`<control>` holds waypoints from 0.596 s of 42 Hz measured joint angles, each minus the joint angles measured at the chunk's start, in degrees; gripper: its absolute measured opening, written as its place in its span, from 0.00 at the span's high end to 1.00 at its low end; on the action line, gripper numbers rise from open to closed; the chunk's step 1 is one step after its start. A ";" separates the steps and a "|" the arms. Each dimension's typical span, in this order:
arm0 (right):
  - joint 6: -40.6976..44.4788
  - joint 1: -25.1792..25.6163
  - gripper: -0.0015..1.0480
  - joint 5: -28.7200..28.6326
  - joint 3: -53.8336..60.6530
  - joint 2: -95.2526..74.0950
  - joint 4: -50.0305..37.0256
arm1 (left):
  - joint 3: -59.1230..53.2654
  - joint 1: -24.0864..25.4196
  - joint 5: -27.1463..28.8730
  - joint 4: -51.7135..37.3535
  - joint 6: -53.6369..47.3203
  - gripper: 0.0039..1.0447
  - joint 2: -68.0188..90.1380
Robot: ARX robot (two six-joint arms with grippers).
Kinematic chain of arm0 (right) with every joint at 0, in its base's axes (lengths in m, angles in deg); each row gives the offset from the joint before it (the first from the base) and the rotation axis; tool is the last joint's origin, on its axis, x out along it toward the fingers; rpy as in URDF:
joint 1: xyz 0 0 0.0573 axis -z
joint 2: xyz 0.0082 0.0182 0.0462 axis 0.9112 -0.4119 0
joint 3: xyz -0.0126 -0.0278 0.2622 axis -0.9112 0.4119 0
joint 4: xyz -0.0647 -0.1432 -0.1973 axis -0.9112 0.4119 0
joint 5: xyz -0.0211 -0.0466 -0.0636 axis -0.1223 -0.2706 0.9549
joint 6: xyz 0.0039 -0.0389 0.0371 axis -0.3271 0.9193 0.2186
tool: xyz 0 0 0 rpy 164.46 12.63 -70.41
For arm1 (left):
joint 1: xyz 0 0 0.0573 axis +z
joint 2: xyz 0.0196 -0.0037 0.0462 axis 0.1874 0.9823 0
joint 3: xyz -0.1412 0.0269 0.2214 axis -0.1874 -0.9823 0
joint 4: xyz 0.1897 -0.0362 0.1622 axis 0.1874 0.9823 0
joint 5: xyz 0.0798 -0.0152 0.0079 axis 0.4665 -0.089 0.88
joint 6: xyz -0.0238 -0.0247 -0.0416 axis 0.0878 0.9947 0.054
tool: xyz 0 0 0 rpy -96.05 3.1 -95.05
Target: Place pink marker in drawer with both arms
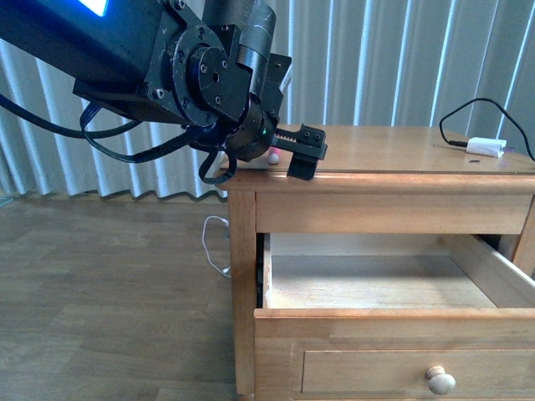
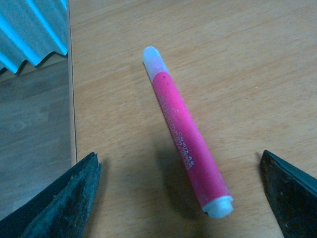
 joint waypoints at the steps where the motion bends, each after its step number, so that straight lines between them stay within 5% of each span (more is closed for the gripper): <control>1: 0.00 0.00 0.09 -0.02 0.00 0.00 0.00 | 0.39 0.00 0.13 0.07 0.00 0.06 0.24; 23: 0.00 0.00 0.09 -0.02 0.00 0.00 0.00 | 5.44 -0.17 2.80 5.73 -1.40 0.06 2.43; 25: 0.00 0.00 0.09 -0.02 0.00 0.00 0.00 | 5.66 -0.17 2.86 6.12 -1.49 0.11 2.47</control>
